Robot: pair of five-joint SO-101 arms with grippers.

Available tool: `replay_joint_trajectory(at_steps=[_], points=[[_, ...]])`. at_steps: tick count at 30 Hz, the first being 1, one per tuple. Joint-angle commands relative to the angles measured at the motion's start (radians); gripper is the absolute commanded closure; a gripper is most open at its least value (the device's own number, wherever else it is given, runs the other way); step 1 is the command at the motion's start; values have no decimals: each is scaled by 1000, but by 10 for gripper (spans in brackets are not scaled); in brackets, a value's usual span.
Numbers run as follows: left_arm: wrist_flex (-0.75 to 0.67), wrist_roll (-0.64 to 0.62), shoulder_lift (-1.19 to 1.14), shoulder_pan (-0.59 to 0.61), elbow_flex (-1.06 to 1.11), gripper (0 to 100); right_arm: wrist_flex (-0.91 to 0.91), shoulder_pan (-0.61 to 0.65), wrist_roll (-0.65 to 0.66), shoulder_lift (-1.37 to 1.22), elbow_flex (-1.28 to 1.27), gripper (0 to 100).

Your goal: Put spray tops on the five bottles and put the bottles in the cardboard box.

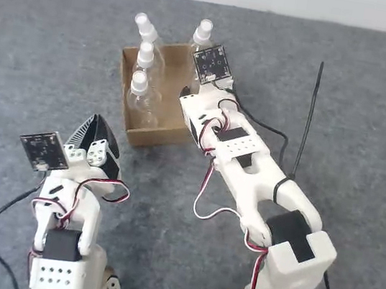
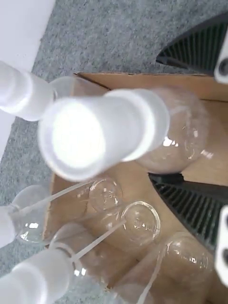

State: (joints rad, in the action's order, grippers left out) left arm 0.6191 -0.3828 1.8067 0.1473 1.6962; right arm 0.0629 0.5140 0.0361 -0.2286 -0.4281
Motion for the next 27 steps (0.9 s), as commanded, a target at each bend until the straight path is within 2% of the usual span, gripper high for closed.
replay_joint_trajectory(at_steps=[1,12,23,27], points=[[-3,17,12,6,-12,987,-10,-12,-5,71,12,709],[-3,17,12,6,-12,987,-7,-7,-8,170,-72,709],[-3,17,12,6,-12,987,193,12,-9,271,-69,712],[-3,17,12,6,-12,987,263,8,-55,318,-69,712]])
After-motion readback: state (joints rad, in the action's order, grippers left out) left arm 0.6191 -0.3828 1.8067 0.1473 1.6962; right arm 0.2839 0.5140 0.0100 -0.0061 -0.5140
